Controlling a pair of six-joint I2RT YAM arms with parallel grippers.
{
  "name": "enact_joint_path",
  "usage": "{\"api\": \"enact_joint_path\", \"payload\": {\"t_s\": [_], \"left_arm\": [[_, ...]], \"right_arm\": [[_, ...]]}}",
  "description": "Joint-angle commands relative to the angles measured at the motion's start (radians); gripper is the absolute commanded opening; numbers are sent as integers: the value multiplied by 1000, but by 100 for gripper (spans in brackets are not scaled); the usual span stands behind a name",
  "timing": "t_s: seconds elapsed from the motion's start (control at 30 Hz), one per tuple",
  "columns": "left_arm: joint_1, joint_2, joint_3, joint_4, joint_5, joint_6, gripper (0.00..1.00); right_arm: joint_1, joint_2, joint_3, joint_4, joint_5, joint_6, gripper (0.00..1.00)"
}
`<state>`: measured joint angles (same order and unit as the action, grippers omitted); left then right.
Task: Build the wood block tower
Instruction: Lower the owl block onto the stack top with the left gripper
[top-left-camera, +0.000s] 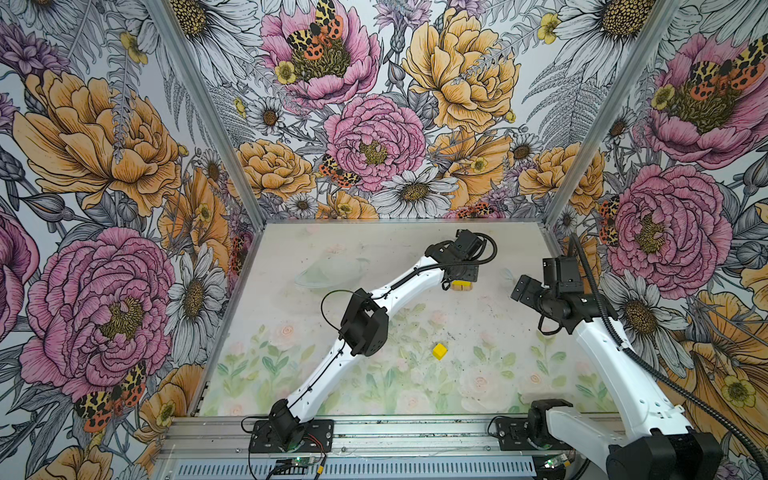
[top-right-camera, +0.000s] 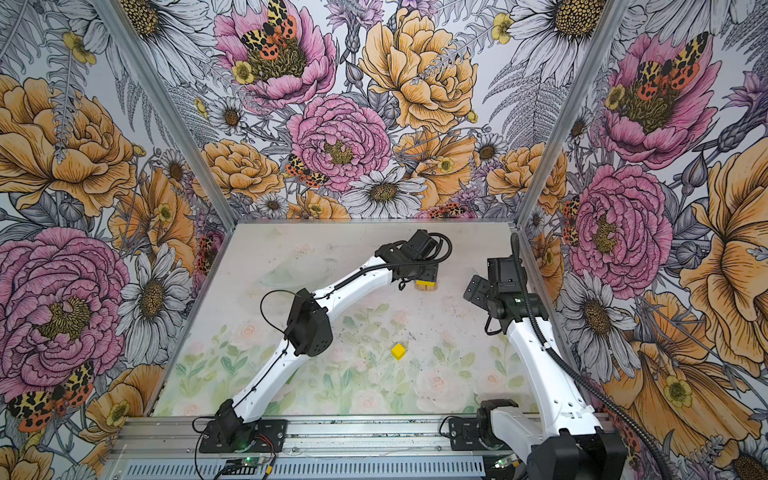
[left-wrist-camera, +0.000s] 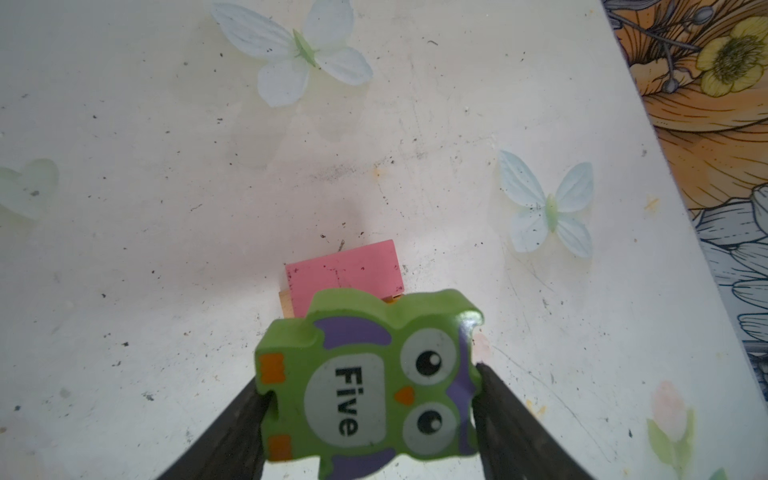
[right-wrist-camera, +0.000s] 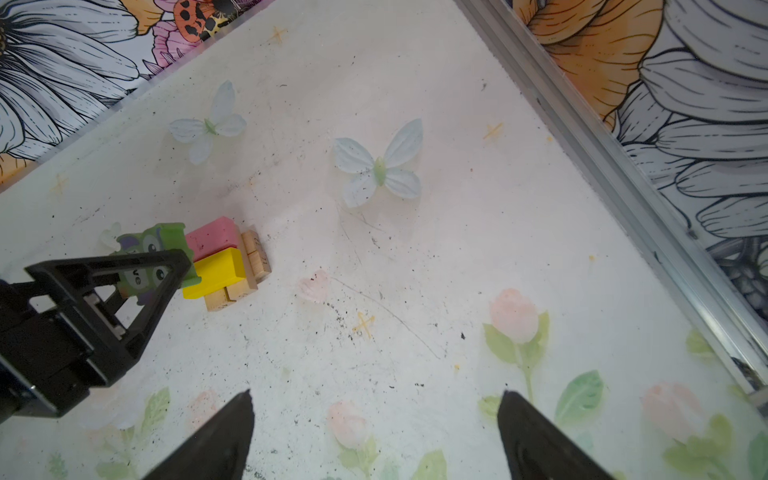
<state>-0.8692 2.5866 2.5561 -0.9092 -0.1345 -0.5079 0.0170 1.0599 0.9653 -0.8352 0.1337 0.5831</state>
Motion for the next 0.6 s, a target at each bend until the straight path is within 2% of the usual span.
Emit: {"api": "enact_joint_path", "payload": {"t_s": [0.0,0.57], "left_arm": [[8,34,36,4,-17,-25,72],[10,61,89,5,1,-4,73]], "right_arm": [[-16,-23,-15,13,-11,-12,94],[-95,-11,-51,47,-80,-39,94]]}}
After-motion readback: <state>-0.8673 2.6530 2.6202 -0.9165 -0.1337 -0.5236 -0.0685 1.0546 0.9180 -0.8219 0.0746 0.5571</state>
